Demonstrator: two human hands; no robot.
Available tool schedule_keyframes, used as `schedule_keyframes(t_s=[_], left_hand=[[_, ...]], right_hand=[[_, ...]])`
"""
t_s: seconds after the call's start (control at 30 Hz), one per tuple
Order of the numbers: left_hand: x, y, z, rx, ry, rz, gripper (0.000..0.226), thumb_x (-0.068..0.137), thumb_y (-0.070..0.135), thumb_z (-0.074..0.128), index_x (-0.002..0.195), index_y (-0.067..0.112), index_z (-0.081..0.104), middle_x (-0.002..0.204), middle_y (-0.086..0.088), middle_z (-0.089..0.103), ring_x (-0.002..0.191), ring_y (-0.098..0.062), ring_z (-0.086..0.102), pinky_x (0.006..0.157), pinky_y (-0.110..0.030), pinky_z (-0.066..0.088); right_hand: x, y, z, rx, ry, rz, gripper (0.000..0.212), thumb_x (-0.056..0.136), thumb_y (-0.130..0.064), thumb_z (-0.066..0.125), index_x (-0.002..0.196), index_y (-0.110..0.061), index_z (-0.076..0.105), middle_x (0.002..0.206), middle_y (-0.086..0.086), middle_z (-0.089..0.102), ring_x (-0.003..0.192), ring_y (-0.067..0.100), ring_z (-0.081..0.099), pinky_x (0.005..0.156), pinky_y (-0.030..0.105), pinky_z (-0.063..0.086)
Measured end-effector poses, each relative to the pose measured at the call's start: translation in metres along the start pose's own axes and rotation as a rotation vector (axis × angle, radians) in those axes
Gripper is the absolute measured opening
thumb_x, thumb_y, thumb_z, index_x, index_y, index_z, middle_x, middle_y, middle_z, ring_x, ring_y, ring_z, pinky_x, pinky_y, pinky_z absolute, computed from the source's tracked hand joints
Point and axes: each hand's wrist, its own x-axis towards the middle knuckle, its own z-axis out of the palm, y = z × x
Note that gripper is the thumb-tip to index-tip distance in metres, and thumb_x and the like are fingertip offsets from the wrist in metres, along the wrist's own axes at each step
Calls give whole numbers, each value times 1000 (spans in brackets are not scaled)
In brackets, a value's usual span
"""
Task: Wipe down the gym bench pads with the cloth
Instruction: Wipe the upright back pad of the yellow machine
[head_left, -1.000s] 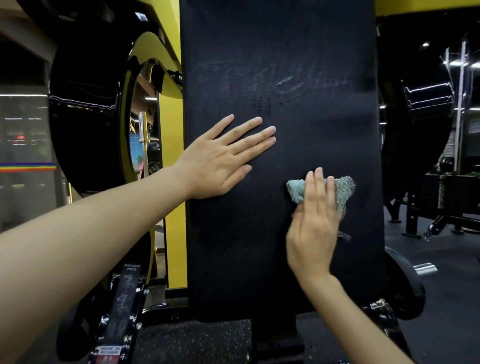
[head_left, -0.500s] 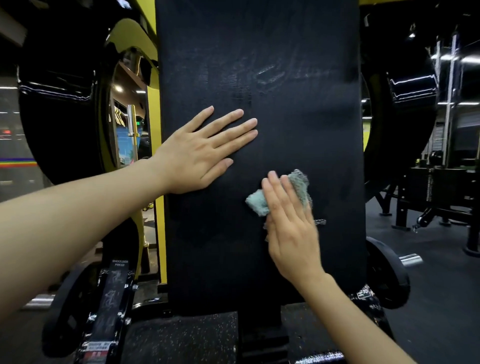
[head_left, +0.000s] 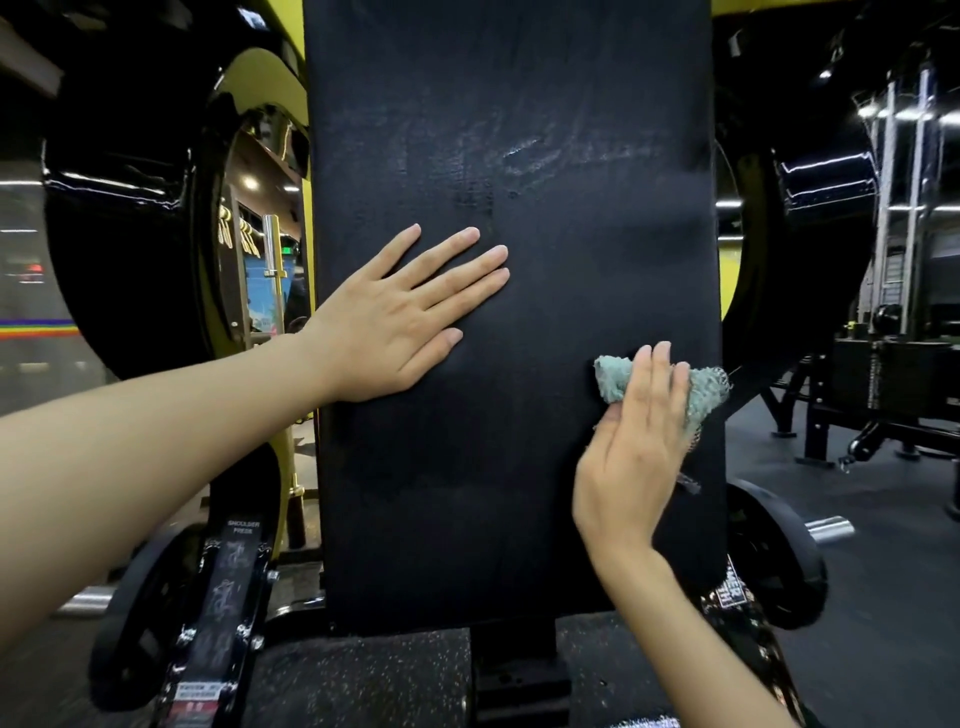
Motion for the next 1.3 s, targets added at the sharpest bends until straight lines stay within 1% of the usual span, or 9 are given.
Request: schedule_keyframes(t_s=[0.1, 0.2, 0.3, 0.4, 0.63, 0.8, 1.03, 1.2, 1.3], left_hand=[[1, 2, 0, 3, -3, 10, 59, 102, 36, 22, 158, 17, 16, 165, 0, 13, 153, -23, 9, 121, -50, 14], [4, 7, -1, -9, -15, 18, 60, 102, 36, 22, 158, 16, 15, 165, 0, 12, 153, -22, 8, 122, -50, 13], [7, 13, 1, -8, -28, 23, 60, 102, 37, 21, 158, 15, 13, 166, -1, 9, 153, -21, 6, 122, -50, 12], [10, 20, 2, -11, -25, 22, 61, 102, 36, 20, 158, 13, 12, 166, -2, 8, 153, -19, 6, 122, -50, 11], [16, 35, 5, -41, -18, 35, 60, 103, 36, 19, 158, 13, 12, 166, -2, 7, 153, -18, 6, 123, -48, 8], [18, 39, 5, -38, -21, 36, 60, 103, 36, 19, 158, 13, 10, 166, -1, 6, 153, -19, 5, 123, -49, 8], [21, 44, 7, -25, -4, 28, 61, 103, 36, 21, 158, 13, 12, 166, -2, 8, 153, -20, 7, 122, -50, 10], [21, 46, 6, -28, 1, 28, 60, 103, 35, 21, 158, 12, 13, 166, -3, 9, 153, -21, 7, 122, -51, 12], [22, 48, 6, -23, 2, 28, 60, 103, 35, 21, 158, 12, 13, 166, -3, 9, 153, -21, 8, 122, -51, 13]], right_hand=[[-9, -20, 8, -2, -30, -64, 57, 97, -7, 39, 153, -8, 30, 162, 6, 26, 152, 24, 14, 119, 49, 24], [-24, -34, 11, -4, -148, -289, 59, 94, -4, 41, 152, -9, 33, 161, 4, 27, 152, 23, 15, 118, 50, 25], [-28, -29, 6, 12, -273, -533, 56, 97, -8, 41, 153, -14, 34, 161, -1, 28, 151, 17, 16, 120, 44, 23], [-12, -8, -6, 11, -331, -673, 56, 96, -10, 40, 152, -13, 35, 160, 0, 30, 150, 16, 21, 119, 40, 27], [21, 52, -32, -37, -269, -543, 55, 97, -10, 36, 152, -11, 32, 160, 2, 29, 151, 17, 20, 118, 43, 28], [44, 63, -32, -58, -223, -475, 56, 98, -10, 35, 153, -11, 31, 161, 1, 26, 151, 16, 16, 121, 36, 19], [74, 58, -25, 14, -204, -397, 54, 100, -9, 35, 154, -9, 28, 162, 4, 25, 152, 18, 13, 120, 50, 23], [31, 66, -33, 39, -185, -365, 54, 99, -10, 32, 153, -6, 29, 161, 7, 27, 152, 22, 15, 122, 43, 19], [-15, 84, -43, 34, -242, -377, 54, 100, -13, 33, 154, -9, 27, 162, 3, 24, 152, 23, 16, 121, 46, 21]])
